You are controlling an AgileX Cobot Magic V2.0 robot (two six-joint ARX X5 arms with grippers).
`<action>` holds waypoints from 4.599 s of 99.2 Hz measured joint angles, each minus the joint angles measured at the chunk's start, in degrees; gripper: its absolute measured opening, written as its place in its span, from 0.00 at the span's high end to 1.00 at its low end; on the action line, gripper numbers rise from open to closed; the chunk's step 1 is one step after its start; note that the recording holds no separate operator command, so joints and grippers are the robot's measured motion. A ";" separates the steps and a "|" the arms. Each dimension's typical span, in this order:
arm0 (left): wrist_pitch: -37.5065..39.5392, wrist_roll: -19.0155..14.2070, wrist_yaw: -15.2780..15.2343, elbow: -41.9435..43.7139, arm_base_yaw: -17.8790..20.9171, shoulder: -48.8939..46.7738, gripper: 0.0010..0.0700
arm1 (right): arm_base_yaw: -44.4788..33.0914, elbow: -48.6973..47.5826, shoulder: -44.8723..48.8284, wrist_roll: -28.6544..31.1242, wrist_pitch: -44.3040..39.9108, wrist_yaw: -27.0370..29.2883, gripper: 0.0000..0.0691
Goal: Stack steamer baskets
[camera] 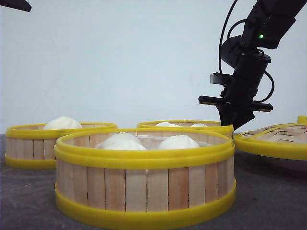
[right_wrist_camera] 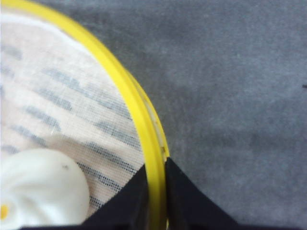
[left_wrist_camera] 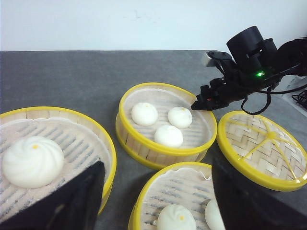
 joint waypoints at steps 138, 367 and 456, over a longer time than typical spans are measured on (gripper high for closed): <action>-6.01 0.22 -0.02 0.00 0.00 -12.31 0.39 | 9.27 14.60 -31.19 -13.97 -37.83 -8.20 0.96; -8.68 0.20 -0.02 0.00 0.00 -14.23 0.39 | 18.86 -19.87 -26.84 -9.55 -9.64 -5.75 0.67; -5.22 3.04 -14.56 2.27 10.23 7.23 0.50 | 22.34 -17.77 -59.19 -9.14 -16.04 -5.68 0.43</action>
